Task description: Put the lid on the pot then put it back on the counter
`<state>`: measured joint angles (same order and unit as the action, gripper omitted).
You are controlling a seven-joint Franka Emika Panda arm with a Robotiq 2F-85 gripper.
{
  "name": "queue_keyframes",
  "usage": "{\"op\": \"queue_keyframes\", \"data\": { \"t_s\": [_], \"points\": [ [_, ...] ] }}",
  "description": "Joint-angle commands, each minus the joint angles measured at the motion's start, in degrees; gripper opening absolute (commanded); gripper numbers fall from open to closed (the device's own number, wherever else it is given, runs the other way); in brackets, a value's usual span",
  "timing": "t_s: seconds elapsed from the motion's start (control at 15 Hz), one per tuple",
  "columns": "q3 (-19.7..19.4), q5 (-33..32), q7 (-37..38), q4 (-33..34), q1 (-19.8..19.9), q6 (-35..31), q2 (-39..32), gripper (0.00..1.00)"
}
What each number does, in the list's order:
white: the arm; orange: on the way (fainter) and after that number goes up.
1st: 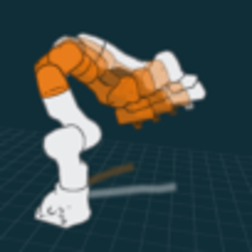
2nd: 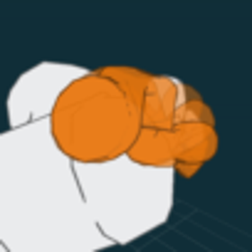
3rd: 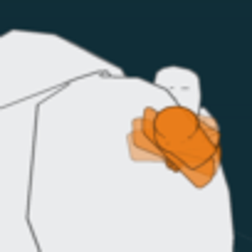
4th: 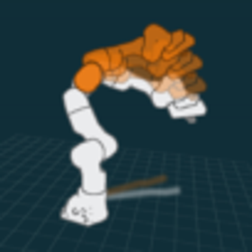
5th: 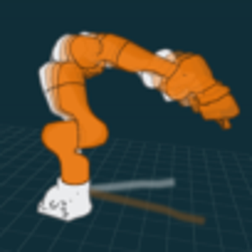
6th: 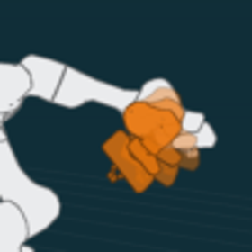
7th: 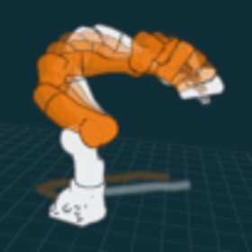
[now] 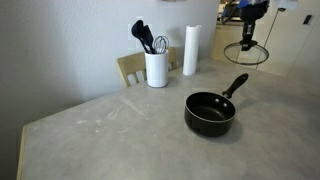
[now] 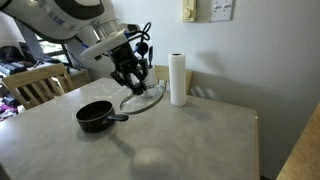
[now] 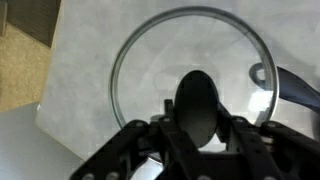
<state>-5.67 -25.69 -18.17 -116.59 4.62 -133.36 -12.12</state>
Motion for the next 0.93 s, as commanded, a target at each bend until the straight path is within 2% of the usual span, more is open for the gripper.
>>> {"op": "queue_keyframes", "data": {
  "t_s": [0.0,0.6,0.87],
  "points": [
    [2.3,2.6,-2.0,1.6,-1.2,3.9,-0.1,0.14],
    [6.2,3.8,2.1,5.5,-6.0,7.8,-5.0,0.14],
    [9.1,5.3,4.9,3.4,-9.1,6.8,-4.5,0.14]
  ]
}}
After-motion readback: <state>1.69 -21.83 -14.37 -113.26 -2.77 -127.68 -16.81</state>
